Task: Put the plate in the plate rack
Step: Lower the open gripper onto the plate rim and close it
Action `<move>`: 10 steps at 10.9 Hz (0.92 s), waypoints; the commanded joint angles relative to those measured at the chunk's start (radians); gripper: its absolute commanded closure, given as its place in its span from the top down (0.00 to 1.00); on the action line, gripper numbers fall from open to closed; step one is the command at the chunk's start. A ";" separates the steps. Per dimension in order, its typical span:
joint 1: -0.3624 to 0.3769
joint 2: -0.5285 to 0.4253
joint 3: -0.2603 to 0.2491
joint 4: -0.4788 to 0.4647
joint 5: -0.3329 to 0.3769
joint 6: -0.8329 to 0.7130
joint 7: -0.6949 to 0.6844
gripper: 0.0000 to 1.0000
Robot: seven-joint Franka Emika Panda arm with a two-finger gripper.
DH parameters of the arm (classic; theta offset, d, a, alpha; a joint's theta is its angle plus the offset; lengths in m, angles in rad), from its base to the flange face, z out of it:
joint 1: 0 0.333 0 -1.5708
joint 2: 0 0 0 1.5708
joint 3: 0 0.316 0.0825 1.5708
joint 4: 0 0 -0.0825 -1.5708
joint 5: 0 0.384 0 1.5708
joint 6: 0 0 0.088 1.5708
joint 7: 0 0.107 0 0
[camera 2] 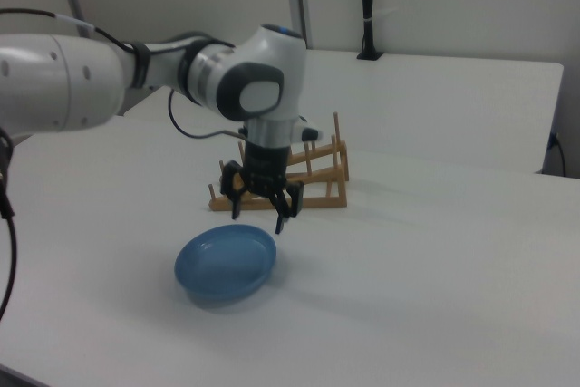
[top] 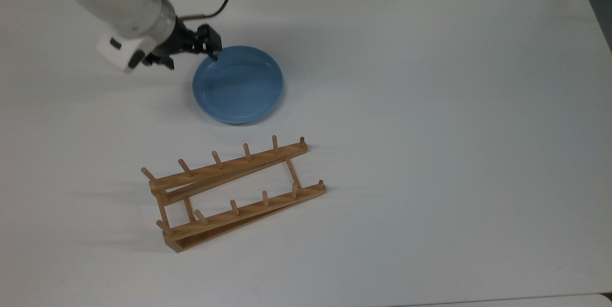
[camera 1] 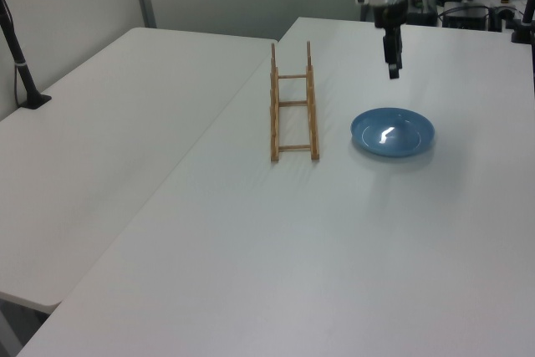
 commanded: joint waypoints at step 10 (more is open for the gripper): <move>0.000 0.108 0.002 -0.104 0.018 0.234 -0.105 0.47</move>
